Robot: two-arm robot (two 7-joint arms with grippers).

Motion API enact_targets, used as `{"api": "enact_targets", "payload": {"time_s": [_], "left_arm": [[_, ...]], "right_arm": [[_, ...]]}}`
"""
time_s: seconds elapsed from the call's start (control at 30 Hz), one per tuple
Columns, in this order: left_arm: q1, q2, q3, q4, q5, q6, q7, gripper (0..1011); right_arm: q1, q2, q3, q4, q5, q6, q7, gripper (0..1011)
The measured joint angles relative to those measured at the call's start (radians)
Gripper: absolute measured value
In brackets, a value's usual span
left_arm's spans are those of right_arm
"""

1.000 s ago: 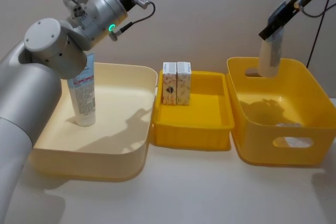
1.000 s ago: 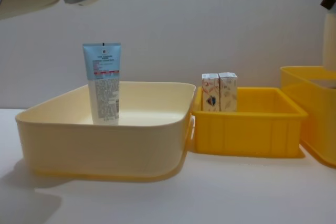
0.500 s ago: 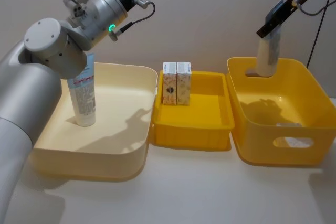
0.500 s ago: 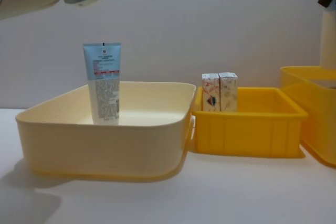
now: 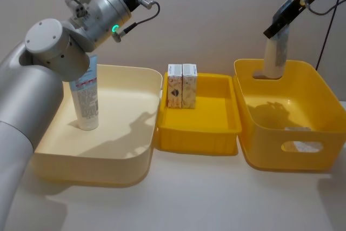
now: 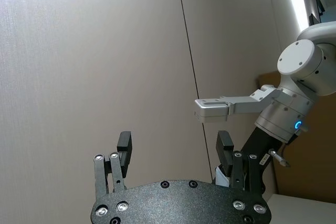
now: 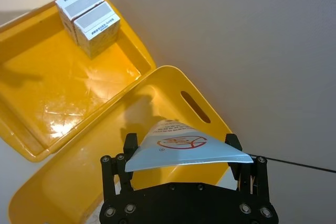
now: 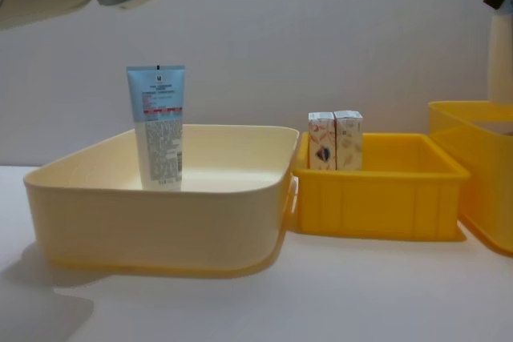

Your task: Bimanual collaborative sorting of washing and personal care products

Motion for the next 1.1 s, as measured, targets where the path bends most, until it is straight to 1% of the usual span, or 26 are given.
{"api": "enact_targets", "payload": {"time_s": [0.07,0.13,0.17,0.2,0.23,0.27,0.37,0.4,0.43,0.47,0.57,0.6,0.63,0.67,0.7,0.73,0.83,0.9,0.97,1.0,1.1], "left_arm": [[0.000,0.000,0.000,0.000,0.000,0.000,0.000,1000],[0.000,0.000,0.000,0.000,0.000,0.000,0.000,1000],[0.000,0.000,0.000,0.000,0.000,0.000,0.000,1000],[0.000,0.000,0.000,0.000,0.000,0.000,0.000,1000],[0.000,0.000,0.000,0.000,0.000,0.000,0.000,1000],[0.000,0.000,0.000,0.000,0.000,0.000,0.000,1000],[0.000,0.000,0.000,0.000,0.000,0.000,0.000,1000],[0.000,0.000,0.000,0.000,0.000,0.000,0.000,1000],[0.000,0.000,0.000,0.000,0.000,0.000,0.000,1000],[0.000,0.000,0.000,0.000,0.000,0.000,0.000,1000],[0.000,0.000,0.000,0.000,0.000,0.000,0.000,1000],[0.000,0.000,0.000,0.000,0.000,0.000,0.000,1000],[0.000,0.000,0.000,0.000,0.000,0.000,0.000,1000],[0.000,0.000,0.000,0.000,0.000,0.000,0.000,1000],[0.000,0.000,0.000,0.000,0.000,0.000,0.000,999],[0.000,0.000,0.000,0.000,0.000,0.000,0.000,1000],[0.000,0.000,0.000,0.000,0.000,0.000,0.000,1000],[0.000,0.000,0.000,0.000,0.000,0.000,0.000,1000],[0.000,0.000,0.000,0.000,0.000,0.000,0.000,999],[0.000,0.000,0.000,0.000,0.000,0.000,0.000,1000],[0.000,0.000,0.000,0.000,0.000,0.000,0.000,1000]], "right_arm": [[-0.005,0.004,0.003,-0.014,-0.002,0.004,0.001,1006],[-0.027,0.022,0.012,-0.070,-0.005,0.020,0.006,1006],[-0.027,0.022,0.012,-0.070,-0.005,0.020,0.006,1006],[-0.042,0.034,0.016,-0.105,-0.005,0.029,0.010,1006],[-0.049,0.040,0.018,-0.122,-0.005,0.033,0.012,1006],[-0.069,0.055,0.023,-0.168,-0.005,0.040,0.015,1006],[-0.096,0.077,0.027,-0.231,-0.004,0.049,0.023,1006],[-0.119,0.095,0.029,-0.281,-0.004,0.054,0.030,1006],[-0.130,0.104,0.029,-0.304,-0.003,0.058,0.034,1006],[-0.155,0.125,0.029,-0.356,-0.002,0.062,0.043,1006],[-0.187,0.152,0.026,-0.422,-0.002,0.070,0.056,1006],[-0.209,0.172,0.023,-0.466,-0.002,0.077,0.067,1006],[-0.216,0.178,0.022,-0.479,-0.001,0.080,0.071,1006],[-0.236,0.197,0.017,-0.519,-0.002,0.087,0.080,1006],[-0.236,0.197,0.017,-0.519,-0.002,0.087,0.080,1006],[-0.251,0.213,0.011,-0.550,-0.003,0.098,0.090,1006],[-0.278,0.245,-0.005,-0.608,-0.009,0.120,0.110,1006],[-0.293,0.264,-0.018,-0.640,-0.017,0.139,0.128,1006],[-0.300,0.276,-0.028,-0.658,-0.023,0.154,0.142,1006],[-0.308,0.290,-0.041,-0.677,-0.028,0.166,0.156,1006],[-0.317,0.307,-0.059,-0.700,-0.037,0.190,0.181,1006]]}}
